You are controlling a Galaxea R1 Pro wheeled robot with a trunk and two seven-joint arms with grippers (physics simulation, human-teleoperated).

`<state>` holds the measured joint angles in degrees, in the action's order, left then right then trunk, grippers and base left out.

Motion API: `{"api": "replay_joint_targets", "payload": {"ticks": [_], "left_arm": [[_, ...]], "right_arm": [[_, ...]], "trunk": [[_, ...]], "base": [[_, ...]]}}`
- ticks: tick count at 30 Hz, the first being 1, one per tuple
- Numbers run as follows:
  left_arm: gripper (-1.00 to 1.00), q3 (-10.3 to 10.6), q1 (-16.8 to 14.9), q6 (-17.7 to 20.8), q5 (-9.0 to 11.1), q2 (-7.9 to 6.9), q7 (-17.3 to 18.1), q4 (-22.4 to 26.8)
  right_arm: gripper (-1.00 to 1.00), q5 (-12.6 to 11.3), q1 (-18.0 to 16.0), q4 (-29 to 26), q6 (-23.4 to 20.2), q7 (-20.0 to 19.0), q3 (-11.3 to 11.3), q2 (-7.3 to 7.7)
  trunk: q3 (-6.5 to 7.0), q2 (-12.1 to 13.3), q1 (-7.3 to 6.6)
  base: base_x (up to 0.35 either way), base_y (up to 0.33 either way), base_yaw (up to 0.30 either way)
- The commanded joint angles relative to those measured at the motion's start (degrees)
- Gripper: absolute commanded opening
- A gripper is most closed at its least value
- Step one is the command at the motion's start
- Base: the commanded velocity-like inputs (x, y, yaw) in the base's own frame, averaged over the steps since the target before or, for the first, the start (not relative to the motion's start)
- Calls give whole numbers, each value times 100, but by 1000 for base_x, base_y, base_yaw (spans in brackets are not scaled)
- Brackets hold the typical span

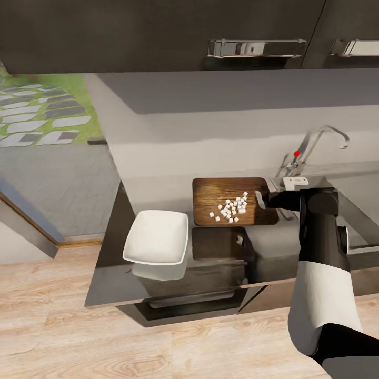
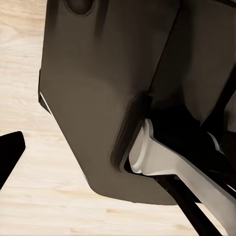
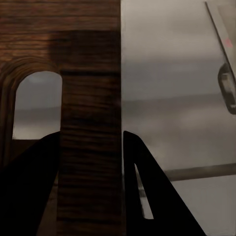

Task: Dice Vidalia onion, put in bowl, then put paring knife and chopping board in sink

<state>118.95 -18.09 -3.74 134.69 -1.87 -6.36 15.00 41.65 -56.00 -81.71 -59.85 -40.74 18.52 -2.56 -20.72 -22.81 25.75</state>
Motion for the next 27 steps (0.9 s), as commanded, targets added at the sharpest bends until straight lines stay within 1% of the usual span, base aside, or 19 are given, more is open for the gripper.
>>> {"api": "replay_joint_targets", "payload": {"ticks": [1, 6, 12, 27], "left_arm": [[100, 40, -10, -39, 31, -6, -32, 26], [100, 40, -10, -39, 31, -6, -32, 26], [100, 40, -10, -39, 31, -6, -32, 29], [100, 40, -10, -39, 31, -6, -32, 29]], "right_arm": [[-100, 45, -8, -3, -15, -56, 12, -7], [-100, 45, -8, -3, -15, -56, 12, -8], [-100, 45, -8, -5, -15, -55, 12, -7], [-100, 45, -8, -4, -15, -56, 12, -8]], "trunk": [[-10, -11, 3], [-10, -11, 3], [-10, -11, 3], [-10, -11, 3]], "base": [[0, 189, 0], [0, 259, 0], [0, 118, 0], [0, 214, 0]]}}
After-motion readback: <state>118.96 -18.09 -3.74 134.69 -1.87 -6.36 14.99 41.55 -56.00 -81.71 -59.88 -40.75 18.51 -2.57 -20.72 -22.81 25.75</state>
